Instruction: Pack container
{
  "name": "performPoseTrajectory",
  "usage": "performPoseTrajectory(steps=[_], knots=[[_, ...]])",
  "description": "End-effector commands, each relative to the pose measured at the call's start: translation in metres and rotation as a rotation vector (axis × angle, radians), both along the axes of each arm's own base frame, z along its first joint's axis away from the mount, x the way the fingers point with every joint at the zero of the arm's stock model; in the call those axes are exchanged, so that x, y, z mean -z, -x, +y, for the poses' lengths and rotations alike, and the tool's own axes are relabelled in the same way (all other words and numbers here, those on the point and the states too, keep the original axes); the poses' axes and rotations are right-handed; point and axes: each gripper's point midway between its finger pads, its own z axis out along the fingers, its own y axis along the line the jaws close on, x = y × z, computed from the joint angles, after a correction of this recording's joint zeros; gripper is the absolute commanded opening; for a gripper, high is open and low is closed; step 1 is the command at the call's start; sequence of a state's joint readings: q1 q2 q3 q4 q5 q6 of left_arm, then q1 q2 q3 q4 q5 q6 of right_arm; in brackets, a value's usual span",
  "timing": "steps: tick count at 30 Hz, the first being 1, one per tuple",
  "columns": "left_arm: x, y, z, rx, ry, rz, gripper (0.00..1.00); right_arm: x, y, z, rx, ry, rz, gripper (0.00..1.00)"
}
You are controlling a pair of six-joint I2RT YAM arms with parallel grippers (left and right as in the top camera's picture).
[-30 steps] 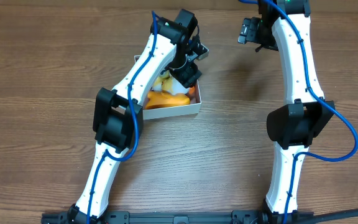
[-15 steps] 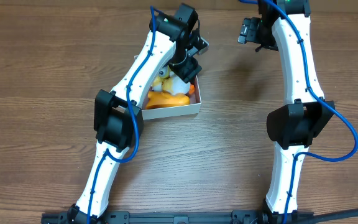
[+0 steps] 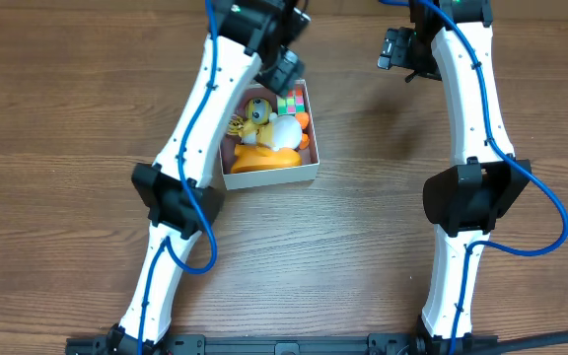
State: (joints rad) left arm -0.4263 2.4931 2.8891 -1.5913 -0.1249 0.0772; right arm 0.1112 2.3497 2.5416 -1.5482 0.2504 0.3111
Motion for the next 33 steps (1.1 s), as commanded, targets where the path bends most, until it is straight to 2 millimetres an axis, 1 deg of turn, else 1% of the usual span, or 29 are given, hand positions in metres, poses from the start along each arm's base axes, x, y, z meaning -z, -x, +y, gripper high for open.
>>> performPoseTrajectory(steps=[1,4,7,18,21,24,28,30,32,33], knots=[[-0.039,-0.008,0.056,-0.234,-0.03,-0.104,1.0,-0.014,-0.003,0.0,0.007,-0.001,-0.042,1.0],[-0.037,-0.003,0.079,-0.27,-0.049,-0.065,1.0,-0.014,-0.003,0.0,0.007,-0.001,-0.042,1.0],[-0.036,-0.004,0.083,-0.277,-0.036,-0.058,1.0,-0.014,-0.003,0.0,0.007,-0.001,-0.042,1.0],[-0.036,-0.004,0.084,-0.279,-0.036,-0.058,1.0,-0.014,-0.003,0.0,0.007,-0.001,-0.042,1.0],[-0.036,-0.003,0.087,-0.271,-0.062,-0.057,1.0,-0.014,-0.003,0.0,0.007,-0.001,-0.042,1.0],[-0.034,-0.001,0.081,-0.258,-0.033,-0.04,1.0,-0.014,-0.003,0.0,0.007,-0.001,-0.042,1.0],[-0.034,-0.001,0.081,-0.257,-0.033,-0.041,1.0,-0.014,-0.003,0.0,0.007,-0.001,-0.042,1.0],[-0.044,0.002,0.078,-0.265,-0.01,-0.061,1.0,-0.014,-0.003,0.0,0.007,-0.001,-0.042,1.0],[-0.066,0.005,0.071,-0.265,0.023,-0.114,1.0,-0.014,-0.003,0.0,0.007,-0.001,-0.042,1.0],[-0.084,0.009,0.068,-0.256,0.045,-0.159,1.0,-0.014,-0.003,0.0,0.007,-0.001,-0.042,1.0]])
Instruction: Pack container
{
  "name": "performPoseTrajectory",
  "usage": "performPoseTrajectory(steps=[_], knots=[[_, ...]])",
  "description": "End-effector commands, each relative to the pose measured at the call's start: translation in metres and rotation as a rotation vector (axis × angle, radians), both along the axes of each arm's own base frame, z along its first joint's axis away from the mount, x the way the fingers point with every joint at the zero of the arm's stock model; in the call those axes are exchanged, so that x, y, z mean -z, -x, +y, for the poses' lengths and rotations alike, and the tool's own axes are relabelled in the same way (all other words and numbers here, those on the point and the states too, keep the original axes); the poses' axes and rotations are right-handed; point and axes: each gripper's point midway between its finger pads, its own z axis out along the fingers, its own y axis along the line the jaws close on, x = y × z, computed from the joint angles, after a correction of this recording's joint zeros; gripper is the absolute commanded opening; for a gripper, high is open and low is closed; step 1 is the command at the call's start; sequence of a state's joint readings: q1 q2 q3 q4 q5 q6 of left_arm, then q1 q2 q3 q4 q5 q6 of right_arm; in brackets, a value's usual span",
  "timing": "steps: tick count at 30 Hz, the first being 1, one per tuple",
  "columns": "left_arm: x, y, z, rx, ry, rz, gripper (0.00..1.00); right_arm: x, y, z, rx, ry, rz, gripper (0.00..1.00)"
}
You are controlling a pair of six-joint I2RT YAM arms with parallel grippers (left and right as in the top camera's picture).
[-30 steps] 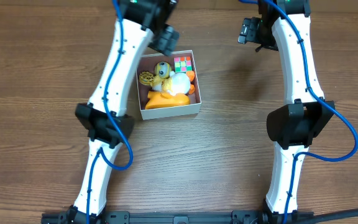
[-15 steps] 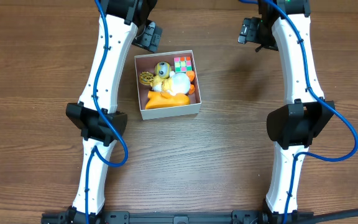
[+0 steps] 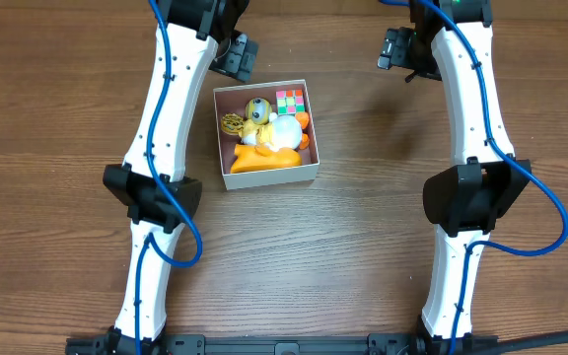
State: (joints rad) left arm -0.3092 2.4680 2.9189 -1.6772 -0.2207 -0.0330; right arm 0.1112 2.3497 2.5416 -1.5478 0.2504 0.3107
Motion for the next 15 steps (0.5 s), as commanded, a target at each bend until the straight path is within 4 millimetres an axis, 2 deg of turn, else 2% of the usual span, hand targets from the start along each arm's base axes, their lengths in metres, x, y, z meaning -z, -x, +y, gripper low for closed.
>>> performPoseTrajectory(steps=[1,5,8,10,15], knots=[[-0.096,0.02,-0.015,0.011,0.103,-0.233,1.0,-0.014,-0.002,0.0,0.008,-0.001,-0.042,1.0],[-0.149,0.046,-0.004,-0.037,0.208,-0.348,1.0,-0.014,-0.002,0.0,0.008,-0.001,-0.042,1.0],[-0.176,0.071,0.008,-0.042,0.301,-0.42,1.0,-0.014,-0.002,0.0,0.008,-0.001,-0.041,1.0],[-0.185,0.092,0.023,-0.048,0.358,-0.466,1.0,-0.014,-0.002,0.0,0.008,-0.001,-0.041,1.0],[-0.176,0.133,0.058,-0.06,0.424,-0.555,1.0,-0.014,-0.002,0.0,0.008,-0.001,-0.042,1.0]])
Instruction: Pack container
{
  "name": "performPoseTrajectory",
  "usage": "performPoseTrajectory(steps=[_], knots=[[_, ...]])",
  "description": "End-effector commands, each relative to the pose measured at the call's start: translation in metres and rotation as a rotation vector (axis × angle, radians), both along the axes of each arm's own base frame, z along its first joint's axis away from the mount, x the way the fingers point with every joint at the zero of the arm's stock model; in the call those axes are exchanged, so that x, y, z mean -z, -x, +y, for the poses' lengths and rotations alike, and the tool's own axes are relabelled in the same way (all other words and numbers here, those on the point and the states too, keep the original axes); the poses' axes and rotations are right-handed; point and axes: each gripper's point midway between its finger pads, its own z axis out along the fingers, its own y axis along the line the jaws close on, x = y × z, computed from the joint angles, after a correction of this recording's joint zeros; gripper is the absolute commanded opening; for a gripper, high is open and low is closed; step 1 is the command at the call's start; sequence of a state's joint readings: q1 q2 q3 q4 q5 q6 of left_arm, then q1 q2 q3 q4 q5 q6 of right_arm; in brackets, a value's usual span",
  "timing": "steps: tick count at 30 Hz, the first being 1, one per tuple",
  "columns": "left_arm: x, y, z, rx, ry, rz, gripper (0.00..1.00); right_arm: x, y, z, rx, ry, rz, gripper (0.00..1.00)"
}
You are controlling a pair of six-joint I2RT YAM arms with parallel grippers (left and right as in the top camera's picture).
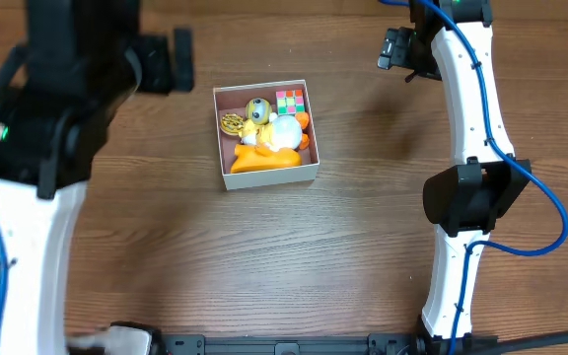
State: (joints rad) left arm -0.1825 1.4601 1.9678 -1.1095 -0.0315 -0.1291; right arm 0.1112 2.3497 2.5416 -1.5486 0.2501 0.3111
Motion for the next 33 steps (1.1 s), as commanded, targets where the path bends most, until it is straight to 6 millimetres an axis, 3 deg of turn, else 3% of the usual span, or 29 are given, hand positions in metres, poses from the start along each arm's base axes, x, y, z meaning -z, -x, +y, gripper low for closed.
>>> performPoseTrajectory(steps=[1,5,13,20,23,33], knots=[[0.025,0.023,0.009,0.049,0.05,-0.032,1.0,-0.014,-0.003,0.0,0.007,-0.001,-0.042,1.0],[0.044,0.046,0.014,0.11,-0.018,-0.147,1.0,-0.014,-0.003,0.0,0.007,-0.001,-0.042,1.0],[0.144,0.114,0.023,0.123,-0.081,-0.247,1.0,-0.014,-0.003,0.0,0.007,-0.001,-0.042,1.0],[0.225,0.142,0.024,0.1,-0.025,-0.292,1.0,-0.014,-0.003,0.0,0.007,-0.001,-0.042,1.0],[0.243,0.146,0.025,0.089,-0.005,-0.299,1.0,-0.014,-0.003,0.0,0.007,-0.001,-0.042,1.0],[0.278,0.148,0.034,0.017,0.022,-0.303,1.0,-0.014,-0.003,0.0,0.007,-0.001,-0.042,1.0]])
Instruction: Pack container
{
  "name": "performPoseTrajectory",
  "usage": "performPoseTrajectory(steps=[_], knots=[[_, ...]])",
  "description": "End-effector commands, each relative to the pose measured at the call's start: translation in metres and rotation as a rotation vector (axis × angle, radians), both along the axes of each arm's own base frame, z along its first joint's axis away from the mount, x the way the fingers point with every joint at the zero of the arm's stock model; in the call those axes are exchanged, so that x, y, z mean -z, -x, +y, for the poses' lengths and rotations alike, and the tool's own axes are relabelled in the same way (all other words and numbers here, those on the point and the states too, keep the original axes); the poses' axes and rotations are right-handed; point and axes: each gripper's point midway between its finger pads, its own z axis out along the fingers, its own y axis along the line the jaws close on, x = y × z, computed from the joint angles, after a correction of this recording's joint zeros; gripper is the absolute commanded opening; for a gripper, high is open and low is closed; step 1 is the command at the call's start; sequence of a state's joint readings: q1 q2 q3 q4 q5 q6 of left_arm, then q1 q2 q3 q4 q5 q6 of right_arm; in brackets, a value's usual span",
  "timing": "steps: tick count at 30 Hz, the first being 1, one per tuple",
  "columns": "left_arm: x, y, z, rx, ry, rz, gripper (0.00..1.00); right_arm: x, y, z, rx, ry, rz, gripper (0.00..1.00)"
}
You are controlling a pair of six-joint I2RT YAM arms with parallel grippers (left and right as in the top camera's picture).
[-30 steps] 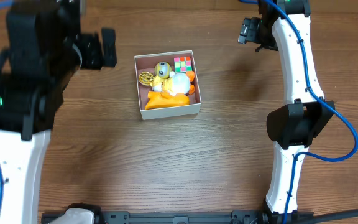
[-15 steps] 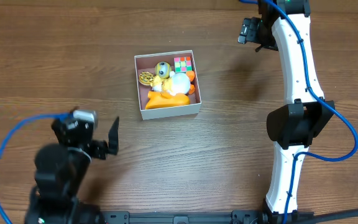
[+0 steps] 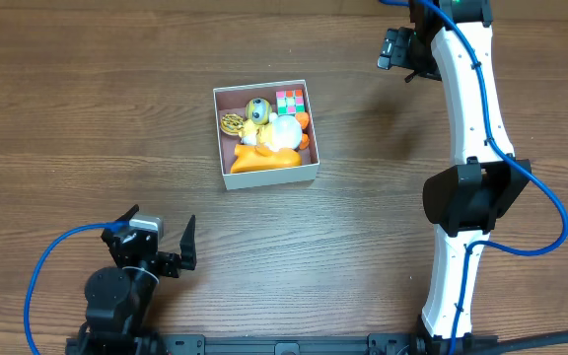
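A white open-top container (image 3: pixel 267 177) stands on the wooden table, a little left of the middle. Inside it lie a yellow duck toy (image 3: pixel 257 112), a colourful cube (image 3: pixel 289 100), an orange piece (image 3: pixel 262 158), a white round thing (image 3: pixel 284 130) and a small golden pretzel shape (image 3: pixel 231 123). My left arm is folded low at the front left, and its gripper (image 3: pixel 156 231) is open and holds nothing, well away from the box. My right gripper (image 3: pixel 398 49) hangs at the far edge, right of the box; its fingers are too dark to read.
The white right arm (image 3: pixel 471 118) runs from its base at the front right up to the far edge. A blue cable (image 3: pixel 47 271) loops beside the left arm's base. Bare wooden table (image 3: pixel 363 247) surrounds the box.
My left arm stood tall and close to the camera at the left side; now it is folded down at the front left with its gripper open. The box and the right arm are unchanged.
My left gripper was first over the far side of the box. Then it was beyond the box's far left corner, then farther left with the arm raised. Now the arm lies folded at the front left. The box's contents and the right arm stayed the same.
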State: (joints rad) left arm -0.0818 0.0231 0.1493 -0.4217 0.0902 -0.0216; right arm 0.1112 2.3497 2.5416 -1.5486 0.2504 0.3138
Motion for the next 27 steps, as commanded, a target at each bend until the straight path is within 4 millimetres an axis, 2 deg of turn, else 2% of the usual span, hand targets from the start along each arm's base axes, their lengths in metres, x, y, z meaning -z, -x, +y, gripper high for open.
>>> performPoseTrajectory(steps=[1,9,27], knots=[[0.0081,-0.0012,0.0052,-0.036,0.029,0.009,1.0,-0.014,-0.0027,0.0,0.005,0.0,-0.042,1.0],[0.0082,-0.002,0.0128,-0.068,0.016,0.007,1.0,-0.014,-0.0027,0.0,0.005,0.0,-0.042,1.0],[0.0083,-0.002,0.0129,-0.068,0.016,0.007,1.0,-0.014,-0.0026,0.0,0.005,0.0,-0.041,1.0]])
